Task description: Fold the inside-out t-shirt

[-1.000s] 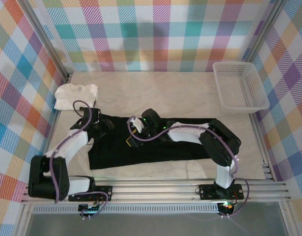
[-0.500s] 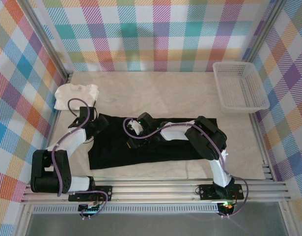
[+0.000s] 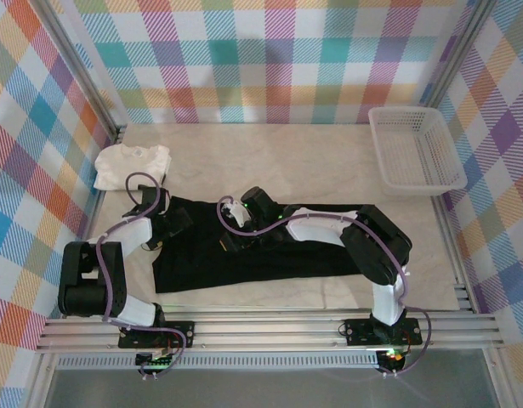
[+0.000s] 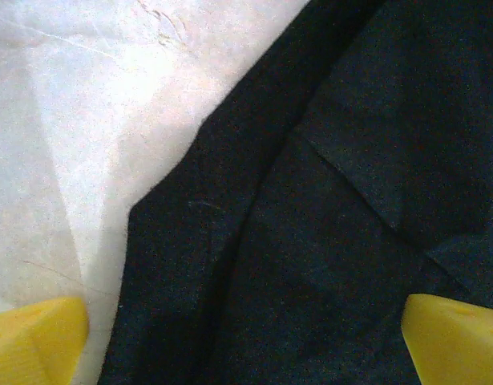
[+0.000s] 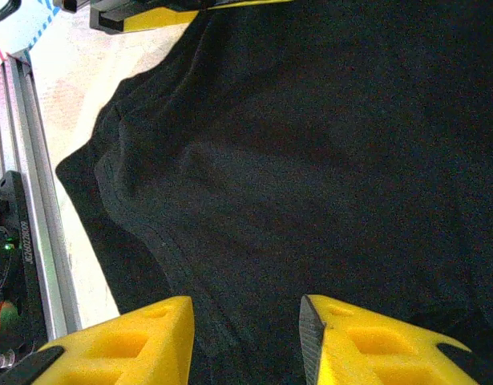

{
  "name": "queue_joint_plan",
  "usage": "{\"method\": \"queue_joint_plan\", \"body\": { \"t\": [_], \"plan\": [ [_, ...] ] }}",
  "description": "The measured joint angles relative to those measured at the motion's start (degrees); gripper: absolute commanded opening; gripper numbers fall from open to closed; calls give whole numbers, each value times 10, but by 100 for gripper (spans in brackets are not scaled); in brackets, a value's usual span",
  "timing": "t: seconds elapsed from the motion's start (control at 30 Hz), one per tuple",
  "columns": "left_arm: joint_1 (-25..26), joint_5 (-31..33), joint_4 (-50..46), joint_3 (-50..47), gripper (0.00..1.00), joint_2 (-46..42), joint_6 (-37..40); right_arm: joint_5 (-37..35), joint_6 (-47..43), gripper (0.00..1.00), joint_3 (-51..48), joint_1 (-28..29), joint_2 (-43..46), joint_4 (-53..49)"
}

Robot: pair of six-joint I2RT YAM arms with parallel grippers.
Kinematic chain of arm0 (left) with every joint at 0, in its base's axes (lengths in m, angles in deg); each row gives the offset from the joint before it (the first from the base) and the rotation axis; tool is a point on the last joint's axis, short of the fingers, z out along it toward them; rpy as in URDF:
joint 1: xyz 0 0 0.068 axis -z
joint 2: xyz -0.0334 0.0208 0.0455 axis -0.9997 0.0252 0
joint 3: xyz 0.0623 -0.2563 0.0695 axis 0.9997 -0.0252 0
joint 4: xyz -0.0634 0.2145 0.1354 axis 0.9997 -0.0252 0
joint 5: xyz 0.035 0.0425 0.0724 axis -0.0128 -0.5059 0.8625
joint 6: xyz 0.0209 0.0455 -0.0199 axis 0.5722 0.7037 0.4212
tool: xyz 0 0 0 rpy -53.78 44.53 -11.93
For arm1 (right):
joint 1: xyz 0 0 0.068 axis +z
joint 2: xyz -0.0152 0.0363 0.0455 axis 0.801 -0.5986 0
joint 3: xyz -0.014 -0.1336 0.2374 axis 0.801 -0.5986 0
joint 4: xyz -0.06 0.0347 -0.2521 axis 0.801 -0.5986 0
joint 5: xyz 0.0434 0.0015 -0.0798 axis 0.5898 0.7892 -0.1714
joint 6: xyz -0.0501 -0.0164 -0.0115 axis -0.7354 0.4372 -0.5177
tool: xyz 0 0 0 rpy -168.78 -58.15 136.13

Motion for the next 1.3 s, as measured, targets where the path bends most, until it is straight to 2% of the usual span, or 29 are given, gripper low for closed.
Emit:
{"method": "queue_joint_plan", "body": {
  "t": [0.3,0.47,0.77,0.9,1.03,1.3],
  "plan": [
    [12,-22,18,-15,91,-12,9,0,0,40,-7,-4,0,0],
    [45,-53,36,-25,79,-18,8,0,2,40,-7,-8,0,0],
    [83,-153,47,-48,46,-30,-4,0,2,40,-7,-10,0,0],
    [87,-168,47,-56,31,-33,-5,-1,4,41,-7,-10,0,0],
    [86,-163,48,-58,2,-32,-6,-2,4,41,-7,-10,0,-1],
    [81,-92,33,-42,0,-31,-3,-26,1,43,-23,-18,27,-23]
  ]
}}
